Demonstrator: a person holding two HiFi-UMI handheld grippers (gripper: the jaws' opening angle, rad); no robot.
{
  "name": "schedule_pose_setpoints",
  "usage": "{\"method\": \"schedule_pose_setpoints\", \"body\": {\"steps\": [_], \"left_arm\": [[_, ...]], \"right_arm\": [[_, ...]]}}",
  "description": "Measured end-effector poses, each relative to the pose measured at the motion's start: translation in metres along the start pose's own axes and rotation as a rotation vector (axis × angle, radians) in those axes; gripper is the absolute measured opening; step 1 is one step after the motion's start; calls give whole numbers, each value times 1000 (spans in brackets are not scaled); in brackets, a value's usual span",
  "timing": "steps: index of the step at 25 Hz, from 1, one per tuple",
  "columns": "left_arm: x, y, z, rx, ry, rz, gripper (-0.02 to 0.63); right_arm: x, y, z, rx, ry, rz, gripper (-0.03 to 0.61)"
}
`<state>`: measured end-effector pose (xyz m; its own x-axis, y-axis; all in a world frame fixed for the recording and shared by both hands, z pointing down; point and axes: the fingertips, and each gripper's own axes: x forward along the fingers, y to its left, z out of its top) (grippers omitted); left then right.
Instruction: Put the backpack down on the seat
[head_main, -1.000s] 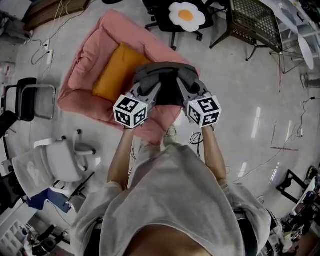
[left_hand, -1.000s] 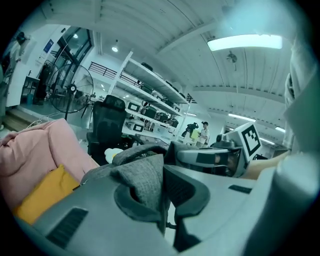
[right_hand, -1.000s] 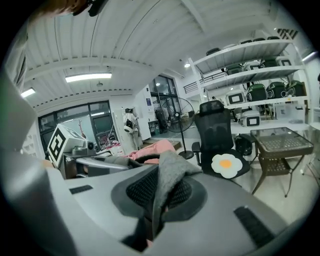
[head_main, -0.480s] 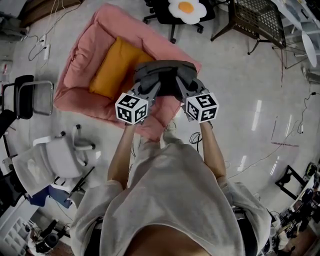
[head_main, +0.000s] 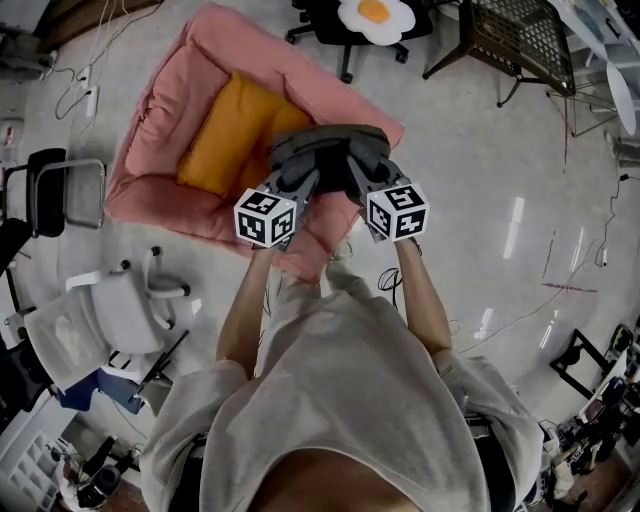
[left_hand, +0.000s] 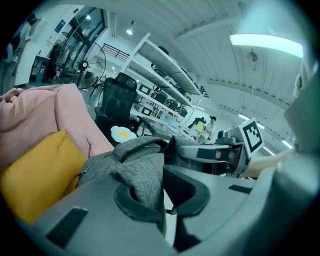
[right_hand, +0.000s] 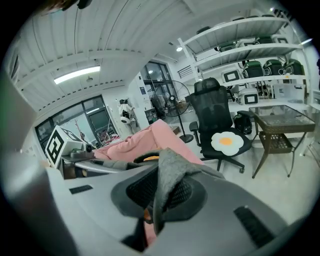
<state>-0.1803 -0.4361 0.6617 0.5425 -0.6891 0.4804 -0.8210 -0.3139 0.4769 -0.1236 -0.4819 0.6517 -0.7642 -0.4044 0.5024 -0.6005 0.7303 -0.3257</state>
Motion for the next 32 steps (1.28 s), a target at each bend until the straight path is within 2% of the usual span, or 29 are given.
{"method": "schedule_pose_setpoints", "body": {"steps": [15,32], "left_arm": [[12,35,-29,-55,53,33,32],[38,83,-8,-61,59,59,32]], "right_arm": [[37,1,-18,-19,61,28,28],[92,-20,-1,-81,97,27,31]]}}
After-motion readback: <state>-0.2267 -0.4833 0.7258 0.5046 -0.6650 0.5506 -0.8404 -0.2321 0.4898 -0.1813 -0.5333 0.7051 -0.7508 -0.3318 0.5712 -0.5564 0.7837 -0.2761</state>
